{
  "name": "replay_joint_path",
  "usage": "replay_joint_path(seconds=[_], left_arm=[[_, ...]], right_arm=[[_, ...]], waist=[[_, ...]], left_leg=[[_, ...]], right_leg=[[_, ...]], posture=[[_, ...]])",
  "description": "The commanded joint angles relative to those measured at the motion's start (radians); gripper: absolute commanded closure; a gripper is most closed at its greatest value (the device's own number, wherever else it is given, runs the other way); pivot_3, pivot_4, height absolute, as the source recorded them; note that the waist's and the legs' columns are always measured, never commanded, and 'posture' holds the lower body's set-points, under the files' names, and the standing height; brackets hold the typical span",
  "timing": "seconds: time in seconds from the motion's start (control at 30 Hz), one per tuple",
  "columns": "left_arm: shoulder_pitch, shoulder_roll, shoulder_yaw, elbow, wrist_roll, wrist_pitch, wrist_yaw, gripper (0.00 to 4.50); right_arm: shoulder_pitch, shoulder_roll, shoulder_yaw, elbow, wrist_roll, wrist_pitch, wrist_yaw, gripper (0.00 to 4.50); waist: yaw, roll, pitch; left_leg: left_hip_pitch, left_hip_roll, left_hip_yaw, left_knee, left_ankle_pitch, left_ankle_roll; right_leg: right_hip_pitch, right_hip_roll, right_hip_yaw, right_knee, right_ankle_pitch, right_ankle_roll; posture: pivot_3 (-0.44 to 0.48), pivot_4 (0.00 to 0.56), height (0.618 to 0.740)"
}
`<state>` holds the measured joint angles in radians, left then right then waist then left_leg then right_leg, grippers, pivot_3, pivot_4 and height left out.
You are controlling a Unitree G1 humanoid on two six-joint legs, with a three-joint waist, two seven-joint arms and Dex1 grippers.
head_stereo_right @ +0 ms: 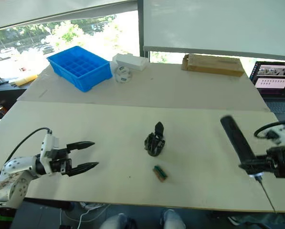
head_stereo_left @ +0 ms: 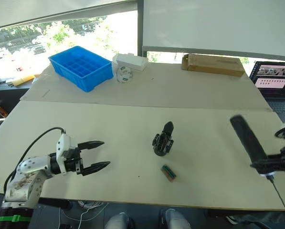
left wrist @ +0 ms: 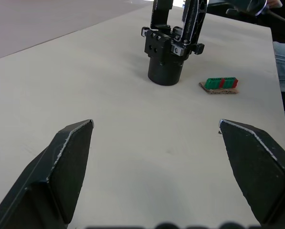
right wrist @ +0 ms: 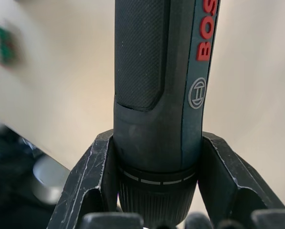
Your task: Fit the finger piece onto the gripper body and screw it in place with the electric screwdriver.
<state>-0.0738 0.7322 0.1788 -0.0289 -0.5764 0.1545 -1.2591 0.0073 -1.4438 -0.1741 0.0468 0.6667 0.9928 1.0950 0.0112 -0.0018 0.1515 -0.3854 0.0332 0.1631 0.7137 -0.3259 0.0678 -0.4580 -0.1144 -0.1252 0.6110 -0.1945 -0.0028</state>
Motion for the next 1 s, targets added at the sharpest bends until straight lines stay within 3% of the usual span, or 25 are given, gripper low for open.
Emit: replay_joint_path(seconds=[0.03,0.17,0.33,0.37,0.5,0.53,0.63,0.73,0.87,1.0], left_arm=[[-0.006,0.019,0.035,-0.028,-0.019,0.004,-0.008,0.05],[0.012,0.029,0.055,-0.049,-0.022,0.015,0.001,0.05],[0.016,0.043,0.061,-0.056,-0.021,0.054,0.014,0.05],[0.013,0.045,0.062,-0.055,-0.022,0.064,0.015,0.0],[-0.027,0.072,0.07,-0.011,-0.012,0.086,0.012,0.0],[-0.035,0.078,0.075,-0.001,-0.009,0.086,0.013,0.0],[-0.024,0.104,0.106,0.019,0.0,0.072,0.014,0.0],[0.039,0.143,0.148,0.022,0.043,0.021,0.003,0.0],[0.11,0.16,0.226,0.059,0.151,-0.157,0.047,0.0],[0.145,0.215,0.272,0.222,0.222,-0.242,0.055,0.0]], right_arm=[[-0.106,0.039,0.073,0.085,-0.105,-0.062,-0.017,2.59],[-0.163,0.071,0.165,0.192,-0.215,-0.129,0.005,2.59],[-0.247,0.13,0.178,0.304,-0.278,-0.192,0.019,2.59],[-0.253,0.136,0.176,0.316,-0.286,-0.196,0.026,1.54],[-0.252,0.144,0.154,0.355,-0.302,-0.233,0.041,0.16],[-0.25,0.141,0.143,0.365,-0.305,-0.251,0.045,0.06],[-0.225,0.112,0.051,0.376,-0.299,-0.346,0.067,0.06],[-0.144,0.128,-0.161,0.337,-0.26,-0.583,0.154,0.06],[-0.048,0.211,-0.389,0.249,-0.213,-0.929,0.34,0.06],[0.005,0.354,-0.488,-0.002,-0.09,-0.968,0.376,0.06]], waist=[[-0.002,0.003,0.002],[-0.003,0.006,0.003],[-0.005,0.006,0.003],[-0.005,0.006,0.003],[-0.003,0.006,0.003],[-0.003,0.006,0.003],[-0.005,0.007,0.003],[-0.011,0.007,0.003],[-0.018,0.006,0.003],[-0.023,0.003,0.003]], left_leg=[[0.001,0.0,0.001,0.0,0.0,0.0],[0.002,0.0,0.004,0.0,0.002,-0.002],[0.004,0.0,0.007,0.0,0.002,-0.002],[0.004,0.0,0.007,0.0,0.002,-0.002],[0.005,0.0,0.007,0.0,0.002,-0.002],[0.005,0.0,0.007,0.001,0.002,-0.002],[0.005,0.0,0.008,0.0,0.002,-0.003],[0.006,0.0,0.009,0.0,0.002,-0.003],[0.01,0.0,0.01,-0.002,0.003,-0.004],[0.012,0.001,0.009,-0.003,0.003,-0.006]], right_leg=[[0.0,0.001,0.0,0.0,0.0,0.0],[0.0,0.006,0.0,0.002,0.002,-0.002],[0.001,0.008,0.0,0.001,0.001,0.001],[0.001,0.008,0.001,0.001,0.001,0.001],[0.002,0.008,0.001,0.002,0.001,0.001],[0.002,0.008,0.001,0.002,0.001,0.001],[0.001,0.008,0.002,0.003,0.001,0.001],[0.001,0.009,0.002,0.003,0.001,0.0],[0.003,0.012,0.002,0.002,0.0,0.001],[0.005,0.012,0.003,0.002,0.0,0.001]], posture=[[0.0,0.15,0.74],[0.0,0.15,0.74],[0.0,0.15,0.74],[0.0,0.15,0.74],[0.0,0.15,0.74],[0.0,0.15,0.74],[0.0,0.15,0.74],[0.0,0.15,0.74],[0.0,0.15,0.74],[0.0,0.15,0.74]])
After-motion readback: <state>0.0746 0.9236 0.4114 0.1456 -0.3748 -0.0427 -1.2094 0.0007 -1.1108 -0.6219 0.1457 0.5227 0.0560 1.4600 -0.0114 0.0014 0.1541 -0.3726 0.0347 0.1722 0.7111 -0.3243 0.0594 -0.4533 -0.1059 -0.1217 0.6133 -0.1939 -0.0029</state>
